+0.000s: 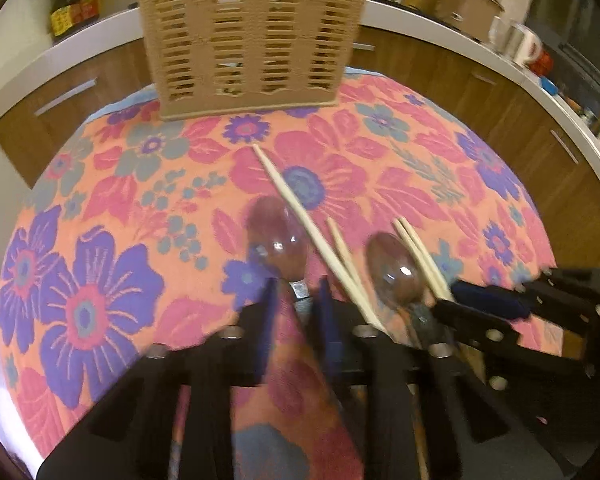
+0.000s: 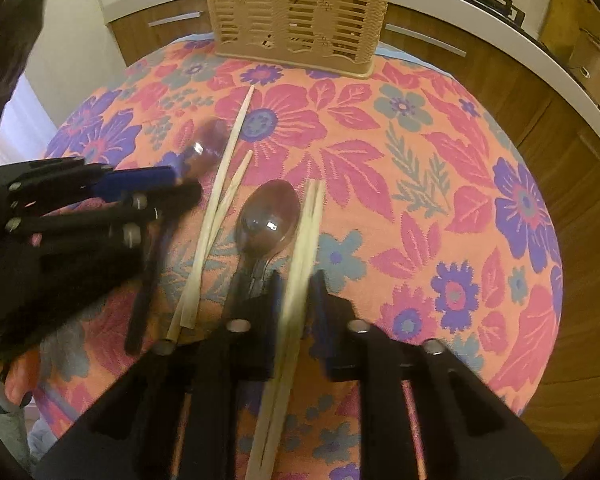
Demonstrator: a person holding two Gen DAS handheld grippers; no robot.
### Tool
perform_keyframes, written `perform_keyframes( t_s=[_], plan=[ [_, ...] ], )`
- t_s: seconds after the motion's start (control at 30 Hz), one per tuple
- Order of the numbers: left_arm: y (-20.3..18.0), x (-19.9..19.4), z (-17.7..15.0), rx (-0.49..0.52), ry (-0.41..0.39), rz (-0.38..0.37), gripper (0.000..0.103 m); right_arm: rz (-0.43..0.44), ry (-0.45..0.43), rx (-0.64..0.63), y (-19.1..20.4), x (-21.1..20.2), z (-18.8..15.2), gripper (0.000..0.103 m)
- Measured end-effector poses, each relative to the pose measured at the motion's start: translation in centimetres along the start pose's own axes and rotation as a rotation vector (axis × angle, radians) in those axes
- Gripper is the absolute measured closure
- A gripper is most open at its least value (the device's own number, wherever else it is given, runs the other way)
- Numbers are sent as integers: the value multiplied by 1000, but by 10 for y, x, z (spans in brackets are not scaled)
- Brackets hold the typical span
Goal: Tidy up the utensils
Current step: 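Grasp a pair of wooden chopsticks with the right tool while the left tool grasps a clear spoon, then lift and carry the chopsticks with the right tool while the left tool carries the spoon over the basket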
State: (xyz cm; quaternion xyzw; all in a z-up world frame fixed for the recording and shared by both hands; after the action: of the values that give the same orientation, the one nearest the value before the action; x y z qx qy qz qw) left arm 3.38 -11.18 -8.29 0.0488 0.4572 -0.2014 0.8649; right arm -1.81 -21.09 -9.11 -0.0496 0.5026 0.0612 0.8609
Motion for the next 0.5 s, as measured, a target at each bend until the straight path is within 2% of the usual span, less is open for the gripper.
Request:
perform_keyframes(
  t_s=[0.27,0.5],
  plan=[
    [30,-10,-6,-84,-5,-49,94,-28,-25,98,-39,-8,5,93],
    [50,-20,-11,-79,15,-38,94,10,26,109,-53,5,5,93]
  ],
)
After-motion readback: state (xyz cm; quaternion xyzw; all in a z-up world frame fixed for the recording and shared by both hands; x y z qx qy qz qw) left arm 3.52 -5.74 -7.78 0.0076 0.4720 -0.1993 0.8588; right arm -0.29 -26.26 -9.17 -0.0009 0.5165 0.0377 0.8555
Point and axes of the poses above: each gripper's, at about its wrist camera, not at the fingertips, and x roughly the way its jaws point, y to its left, z to its top, the point moved 4 cm from there along x, roughly the way its jaws point, and after that the axes turned 3 degrees about -y, right-handed, at the moved point
